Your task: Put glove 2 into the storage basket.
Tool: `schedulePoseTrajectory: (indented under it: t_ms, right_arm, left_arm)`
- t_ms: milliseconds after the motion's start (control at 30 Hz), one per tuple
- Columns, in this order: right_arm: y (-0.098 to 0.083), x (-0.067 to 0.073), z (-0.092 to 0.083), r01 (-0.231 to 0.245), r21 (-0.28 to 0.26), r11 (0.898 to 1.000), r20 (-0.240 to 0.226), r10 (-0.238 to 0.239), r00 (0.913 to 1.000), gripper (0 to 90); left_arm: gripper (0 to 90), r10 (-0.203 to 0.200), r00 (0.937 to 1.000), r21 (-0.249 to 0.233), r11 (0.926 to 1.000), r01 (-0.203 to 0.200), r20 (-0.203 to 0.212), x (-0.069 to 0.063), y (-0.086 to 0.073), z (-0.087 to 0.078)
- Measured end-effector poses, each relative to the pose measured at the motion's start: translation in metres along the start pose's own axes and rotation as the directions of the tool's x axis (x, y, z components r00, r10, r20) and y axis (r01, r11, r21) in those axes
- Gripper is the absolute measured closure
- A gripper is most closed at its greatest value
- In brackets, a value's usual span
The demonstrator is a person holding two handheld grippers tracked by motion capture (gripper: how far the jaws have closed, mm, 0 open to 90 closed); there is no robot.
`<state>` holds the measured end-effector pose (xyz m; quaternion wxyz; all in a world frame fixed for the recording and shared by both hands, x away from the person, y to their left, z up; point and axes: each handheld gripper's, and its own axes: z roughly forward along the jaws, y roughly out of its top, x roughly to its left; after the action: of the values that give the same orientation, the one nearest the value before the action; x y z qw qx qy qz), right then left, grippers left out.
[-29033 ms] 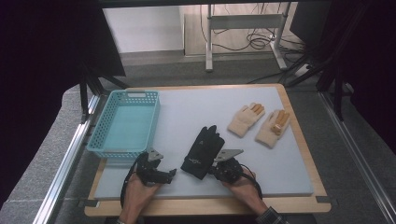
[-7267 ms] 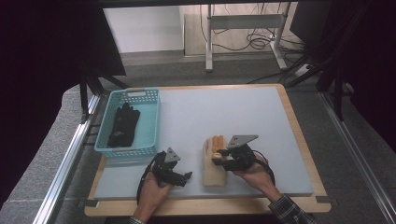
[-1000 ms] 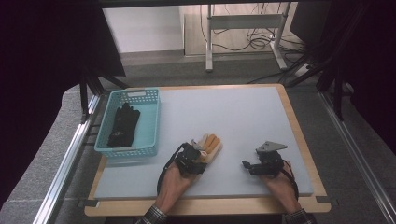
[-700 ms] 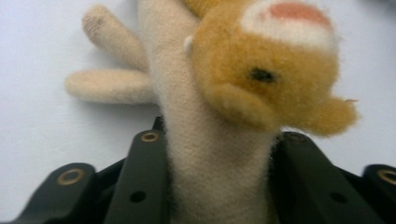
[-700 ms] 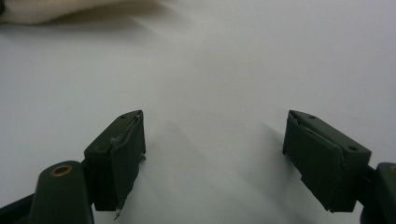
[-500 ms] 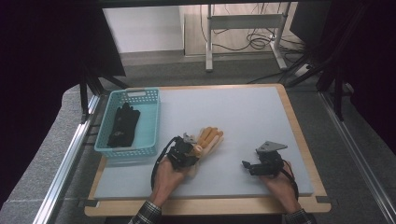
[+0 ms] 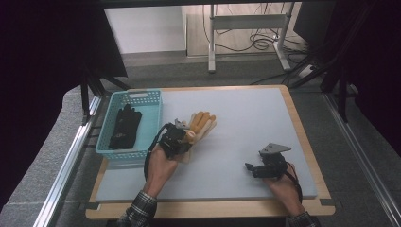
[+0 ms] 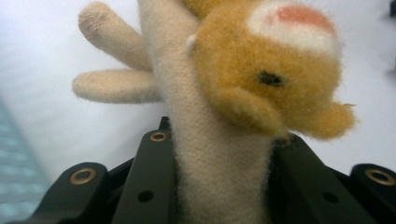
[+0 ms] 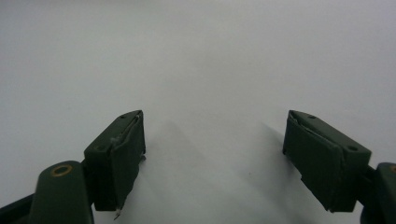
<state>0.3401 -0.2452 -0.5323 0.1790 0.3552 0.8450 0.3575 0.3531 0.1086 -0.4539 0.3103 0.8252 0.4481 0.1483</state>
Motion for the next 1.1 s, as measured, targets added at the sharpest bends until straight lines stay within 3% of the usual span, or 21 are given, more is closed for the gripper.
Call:
schedulePoseTrajectory:
  t_ms: [200,467,633,833,933,1100]
  right_arm:
    - [0.0,0.0,0.0,0.001,-0.001,1.0,0.001,-0.001,1.0,20.4]
    - [0.0,0.0,0.0,0.001,-0.001,1.0,0.0,-0.001,1.0,20.4]
    - [0.0,0.0,0.0,0.001,-0.001,1.0,0.0,-0.001,1.0,20.4]
    - [0.0,0.0,0.0,0.001,-0.002,1.0,0.0,-0.001,1.0,20.4]
    - [0.0,0.0,0.0,0.001,-0.002,1.0,0.0,-0.001,1.0,20.4]
    - [0.0,0.0,0.0,0.0,-0.001,1.0,0.0,0.0,1.0,20.4]
  left_arm:
    - [72.2,-0.063,0.9973,-0.015,0.9979,0.063,-0.038,0.026,0.008,-0.016]
    - [71.7,-0.15,0.9824,-0.039,0.9884,0.147,-0.111,0.066,0.012,-0.039]
    - [71.5,-0.207,0.9637,-0.035,0.9783,0.204,-0.168,0.093,0.009,-0.049]
    - [71.2,-0.272,0.9326,-0.009,0.9607,0.278,-0.237,0.125,0.0,-0.052]
    - [71.0,-0.302,0.9142,0.013,0.9483,0.317,-0.27,0.141,-0.006,-0.049]
    - [70.8,-0.324,0.8968,0.073,0.9299,0.36,-0.301,0.158,-0.013,-0.033]
